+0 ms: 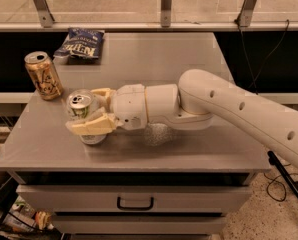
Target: Knock 7up can over
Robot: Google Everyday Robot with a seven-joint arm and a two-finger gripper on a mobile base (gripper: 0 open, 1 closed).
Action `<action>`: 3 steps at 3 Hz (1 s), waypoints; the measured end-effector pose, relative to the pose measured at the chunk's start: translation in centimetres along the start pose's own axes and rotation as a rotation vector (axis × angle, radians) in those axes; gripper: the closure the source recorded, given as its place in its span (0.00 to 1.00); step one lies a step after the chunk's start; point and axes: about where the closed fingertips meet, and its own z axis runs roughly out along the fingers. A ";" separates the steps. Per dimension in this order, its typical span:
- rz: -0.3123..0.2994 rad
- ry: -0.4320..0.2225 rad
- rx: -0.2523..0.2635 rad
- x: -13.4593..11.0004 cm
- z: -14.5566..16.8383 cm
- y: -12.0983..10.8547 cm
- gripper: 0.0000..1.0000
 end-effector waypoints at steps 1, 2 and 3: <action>-0.001 0.000 -0.003 -0.1 0.2 0.1 1.00; -0.001 0.000 -0.004 -0.1 0.2 0.1 1.00; -0.002 0.001 0.007 -1.2 -0.4 -1.8 1.00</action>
Offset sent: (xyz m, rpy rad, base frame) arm -0.0010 0.0015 0.0005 -0.0001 -0.0009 0.0032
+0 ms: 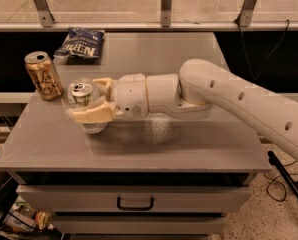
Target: Knock 7up can over
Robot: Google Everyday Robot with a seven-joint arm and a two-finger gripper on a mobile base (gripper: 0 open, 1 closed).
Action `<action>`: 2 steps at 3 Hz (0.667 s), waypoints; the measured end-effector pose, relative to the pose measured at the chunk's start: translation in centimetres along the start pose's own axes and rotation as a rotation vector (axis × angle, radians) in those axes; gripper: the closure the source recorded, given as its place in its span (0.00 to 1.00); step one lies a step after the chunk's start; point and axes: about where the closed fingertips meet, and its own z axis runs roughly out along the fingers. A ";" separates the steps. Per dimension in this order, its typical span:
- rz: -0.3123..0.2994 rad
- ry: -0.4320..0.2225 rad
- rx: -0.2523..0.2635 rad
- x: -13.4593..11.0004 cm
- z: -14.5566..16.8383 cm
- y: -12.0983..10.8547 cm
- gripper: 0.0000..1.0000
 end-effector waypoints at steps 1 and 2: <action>0.018 0.003 0.060 -2.1 -1.2 -3.5 1.00; 0.049 0.014 0.126 -3.6 -2.6 -6.9 1.00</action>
Offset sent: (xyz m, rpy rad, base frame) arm 0.1090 -0.0441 0.0653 -0.0085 0.0758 -0.2306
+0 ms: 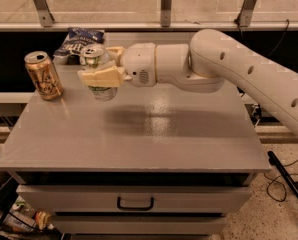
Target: Knock 7up can over
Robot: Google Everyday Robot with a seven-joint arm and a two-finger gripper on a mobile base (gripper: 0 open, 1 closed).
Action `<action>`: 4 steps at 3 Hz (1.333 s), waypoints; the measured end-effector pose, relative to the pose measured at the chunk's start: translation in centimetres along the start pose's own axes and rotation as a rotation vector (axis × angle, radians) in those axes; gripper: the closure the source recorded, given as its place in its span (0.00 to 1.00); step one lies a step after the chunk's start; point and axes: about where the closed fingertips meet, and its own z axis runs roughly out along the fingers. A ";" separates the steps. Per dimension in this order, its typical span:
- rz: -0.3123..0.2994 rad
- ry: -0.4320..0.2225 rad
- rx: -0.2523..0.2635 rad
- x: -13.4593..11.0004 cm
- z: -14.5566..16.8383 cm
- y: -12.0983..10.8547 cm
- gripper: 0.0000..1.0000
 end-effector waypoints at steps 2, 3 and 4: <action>0.018 0.013 0.107 -1.1 -1.7 -8.4 1.00; 0.004 0.011 0.135 -0.8 -1.7 -11.5 1.00; 0.003 0.065 0.161 0.3 -2.6 -12.3 1.00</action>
Offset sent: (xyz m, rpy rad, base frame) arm 0.1407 -0.0478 0.0241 0.0104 -0.0008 -0.1845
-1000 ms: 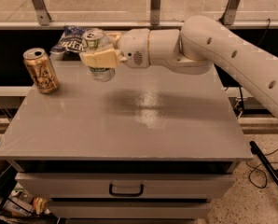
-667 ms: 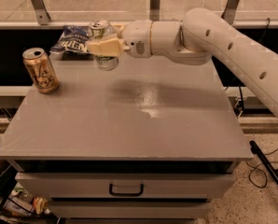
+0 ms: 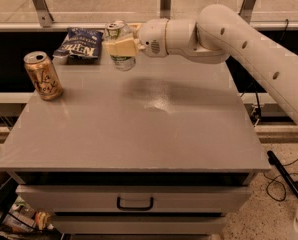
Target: Knock 7up can over
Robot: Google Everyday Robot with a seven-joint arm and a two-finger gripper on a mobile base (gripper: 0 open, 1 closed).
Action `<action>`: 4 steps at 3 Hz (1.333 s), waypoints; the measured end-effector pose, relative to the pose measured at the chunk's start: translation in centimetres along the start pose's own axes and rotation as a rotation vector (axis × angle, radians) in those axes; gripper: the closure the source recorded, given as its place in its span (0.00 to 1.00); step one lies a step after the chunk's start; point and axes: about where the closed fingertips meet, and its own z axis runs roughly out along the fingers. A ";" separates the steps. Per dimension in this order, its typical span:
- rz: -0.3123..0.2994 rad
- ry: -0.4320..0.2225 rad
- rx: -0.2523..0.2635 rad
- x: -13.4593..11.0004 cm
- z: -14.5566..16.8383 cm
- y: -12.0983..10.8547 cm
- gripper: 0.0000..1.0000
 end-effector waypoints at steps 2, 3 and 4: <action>0.032 0.227 0.033 2.5 -2.0 4.3 1.00; 0.046 0.352 0.003 3.6 -2.0 7.1 1.00; 0.058 0.495 -0.030 4.4 -1.9 9.6 1.00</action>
Offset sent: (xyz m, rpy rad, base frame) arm -0.0841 -0.0199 -0.0416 -0.3577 0.1593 -0.0732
